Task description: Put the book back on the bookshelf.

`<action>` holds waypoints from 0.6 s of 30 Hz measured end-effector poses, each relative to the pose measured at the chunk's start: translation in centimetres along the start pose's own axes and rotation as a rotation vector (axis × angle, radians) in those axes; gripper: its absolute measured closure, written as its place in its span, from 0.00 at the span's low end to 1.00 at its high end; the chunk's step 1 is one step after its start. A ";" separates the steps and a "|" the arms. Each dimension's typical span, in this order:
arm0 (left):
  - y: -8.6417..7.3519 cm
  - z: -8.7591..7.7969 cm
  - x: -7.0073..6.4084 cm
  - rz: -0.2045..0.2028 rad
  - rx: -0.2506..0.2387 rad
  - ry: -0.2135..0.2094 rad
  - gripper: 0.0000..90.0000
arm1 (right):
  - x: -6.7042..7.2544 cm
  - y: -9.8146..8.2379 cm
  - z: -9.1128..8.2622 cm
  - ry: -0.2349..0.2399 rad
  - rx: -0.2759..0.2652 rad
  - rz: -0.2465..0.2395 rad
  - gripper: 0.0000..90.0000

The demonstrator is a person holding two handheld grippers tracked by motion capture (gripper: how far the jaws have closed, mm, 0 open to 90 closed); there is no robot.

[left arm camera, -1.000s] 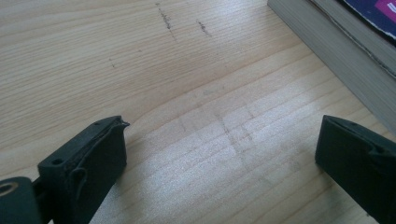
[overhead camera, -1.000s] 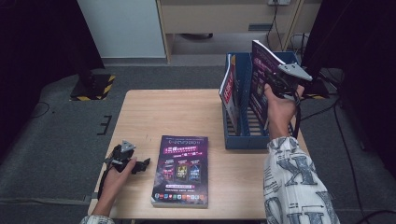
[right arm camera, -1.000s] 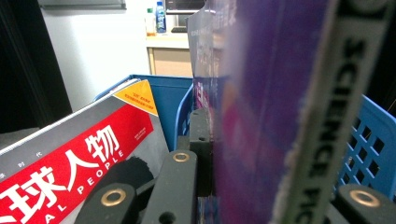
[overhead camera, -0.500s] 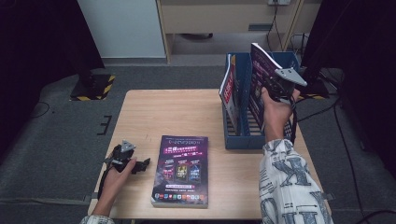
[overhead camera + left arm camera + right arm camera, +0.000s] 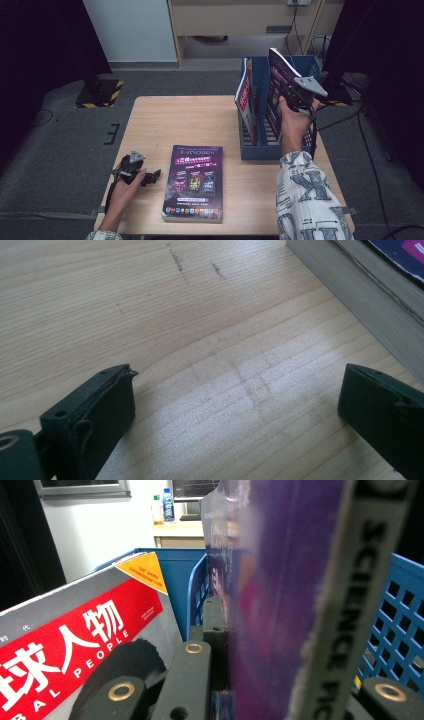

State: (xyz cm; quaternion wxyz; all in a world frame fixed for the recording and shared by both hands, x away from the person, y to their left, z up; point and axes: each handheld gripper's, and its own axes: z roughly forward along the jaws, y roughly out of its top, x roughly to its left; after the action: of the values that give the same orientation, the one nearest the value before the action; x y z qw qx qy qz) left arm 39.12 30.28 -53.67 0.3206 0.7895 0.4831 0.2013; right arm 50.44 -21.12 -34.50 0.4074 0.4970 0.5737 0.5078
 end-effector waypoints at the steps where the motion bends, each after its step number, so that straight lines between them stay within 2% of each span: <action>1: 0.0 0.0 0.0 0.000 0.000 0.000 0.01 | 0.0 -0.1 0.1 -0.001 -0.001 0.000 0.92; 18: 0.0 0.0 0.0 0.000 0.000 0.000 0.01 | 0.0 -1.9 0.5 -0.002 0.013 -0.015 0.92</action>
State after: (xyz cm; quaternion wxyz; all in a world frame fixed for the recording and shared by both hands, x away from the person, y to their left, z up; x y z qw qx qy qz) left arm 39.14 30.27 -53.67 0.3206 0.7895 0.4831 0.2011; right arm 50.65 -21.06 -36.43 0.4085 0.4959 0.5804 0.5004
